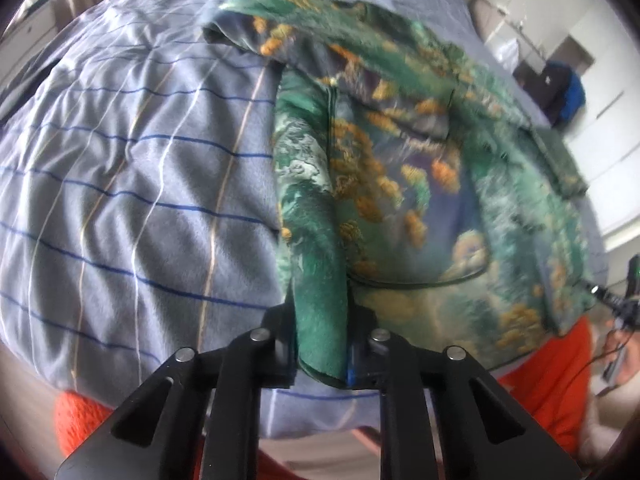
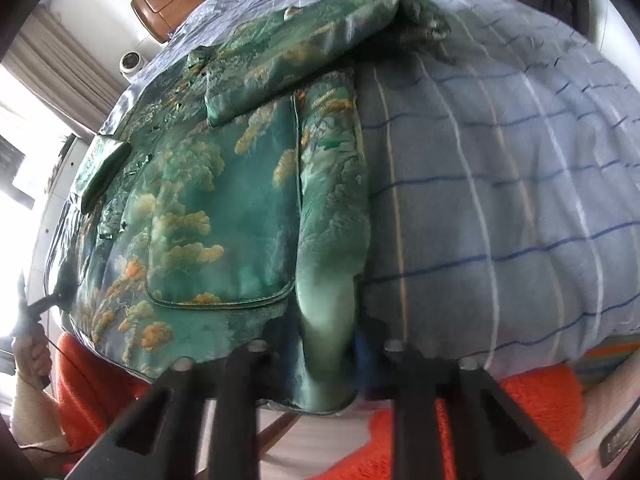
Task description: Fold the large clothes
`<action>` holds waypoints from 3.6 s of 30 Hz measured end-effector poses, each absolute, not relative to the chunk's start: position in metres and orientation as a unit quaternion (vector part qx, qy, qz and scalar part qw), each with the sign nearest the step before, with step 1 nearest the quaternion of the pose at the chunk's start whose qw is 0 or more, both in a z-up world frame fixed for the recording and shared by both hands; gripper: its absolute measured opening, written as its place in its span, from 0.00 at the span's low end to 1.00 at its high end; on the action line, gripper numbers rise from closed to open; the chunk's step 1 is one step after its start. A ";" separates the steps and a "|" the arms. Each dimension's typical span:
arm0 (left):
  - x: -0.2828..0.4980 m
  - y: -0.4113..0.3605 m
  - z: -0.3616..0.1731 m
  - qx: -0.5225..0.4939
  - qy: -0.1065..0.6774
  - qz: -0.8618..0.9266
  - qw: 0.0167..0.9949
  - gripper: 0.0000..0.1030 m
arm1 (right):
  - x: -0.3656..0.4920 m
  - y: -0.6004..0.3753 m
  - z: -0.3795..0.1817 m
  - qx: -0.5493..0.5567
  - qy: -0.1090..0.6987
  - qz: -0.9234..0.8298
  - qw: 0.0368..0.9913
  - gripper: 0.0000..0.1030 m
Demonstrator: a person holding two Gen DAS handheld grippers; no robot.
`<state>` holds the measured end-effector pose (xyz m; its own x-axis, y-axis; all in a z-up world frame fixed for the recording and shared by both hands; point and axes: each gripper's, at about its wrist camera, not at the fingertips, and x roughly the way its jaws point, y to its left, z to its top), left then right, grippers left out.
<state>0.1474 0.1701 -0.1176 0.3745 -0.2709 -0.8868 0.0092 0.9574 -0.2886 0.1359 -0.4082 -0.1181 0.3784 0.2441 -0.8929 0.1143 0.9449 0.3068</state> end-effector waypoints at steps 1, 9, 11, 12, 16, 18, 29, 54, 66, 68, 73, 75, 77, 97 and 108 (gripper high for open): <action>0.145 0.170 -0.114 -0.127 0.549 -0.089 0.821 0.13 | 0.135 -0.409 -0.115 0.160 0.554 0.038 0.816 0.17; 0.143 0.179 -0.119 -0.139 0.557 -0.084 0.814 0.13 | 0.124 -0.419 -0.104 0.146 0.544 0.022 0.826 0.16; 0.146 0.176 -0.126 -0.132 0.559 -0.074 0.815 0.13 | 0.130 -0.418 -0.116 0.147 0.553 0.015 0.820 0.16; 0.146 0.172 -0.128 -0.127 0.558 -0.072 0.817 0.13 | 0.132 -0.417 -0.120 0.145 0.555 0.012 0.819 0.16; 0.143 0.163 -0.124 -0.093 0.550 -0.055 0.828 0.26 | 0.136 -0.412 -0.122 0.125 0.550 0.003 0.826 0.18; 0.137 0.162 -0.119 -0.074 0.544 -0.037 0.835 0.49 | 0.135 -0.412 -0.121 0.125 0.546 -0.002 0.829 0.33; 0.111 0.157 -0.064 -0.065 0.463 -0.004 0.884 0.74 | 0.165 -0.410 -0.030 -0.032 0.456 -0.011 0.889 0.70; 0.101 0.141 -0.055 -0.081 0.459 -0.007 0.885 0.77 | 0.228 -0.595 0.001 0.008 0.384 -0.244 0.890 0.11; 0.101 0.123 -0.047 -0.016 0.461 0.000 0.887 0.83 | 0.147 -0.707 -0.073 0.138 0.449 -0.333 0.818 0.07; 0.108 0.124 -0.045 -0.004 0.457 0.004 0.889 0.86 | 0.141 -0.694 -0.062 0.147 0.418 -0.318 0.838 0.10; 0.140 0.108 -0.043 0.021 0.467 -0.020 0.884 0.86 | 0.170 -0.652 -0.046 0.173 0.383 -0.187 0.888 0.57; 0.152 0.095 -0.041 0.048 0.467 -0.034 0.882 0.86 | 0.184 -0.645 -0.063 0.181 0.409 -0.166 0.879 0.73; 0.166 0.077 -0.039 0.096 0.459 -0.052 0.882 0.90 | 0.196 -0.641 -0.090 0.180 0.446 -0.169 0.860 0.73; 0.279 0.197 -0.013 0.008 0.416 0.019 0.909 0.16 | 0.076 -0.406 -0.061 0.081 0.382 -0.014 0.921 0.73; 0.214 0.433 -0.014 -0.061 0.369 0.388 0.842 0.71 | 0.083 -0.363 -0.057 0.090 0.373 0.021 0.923 0.73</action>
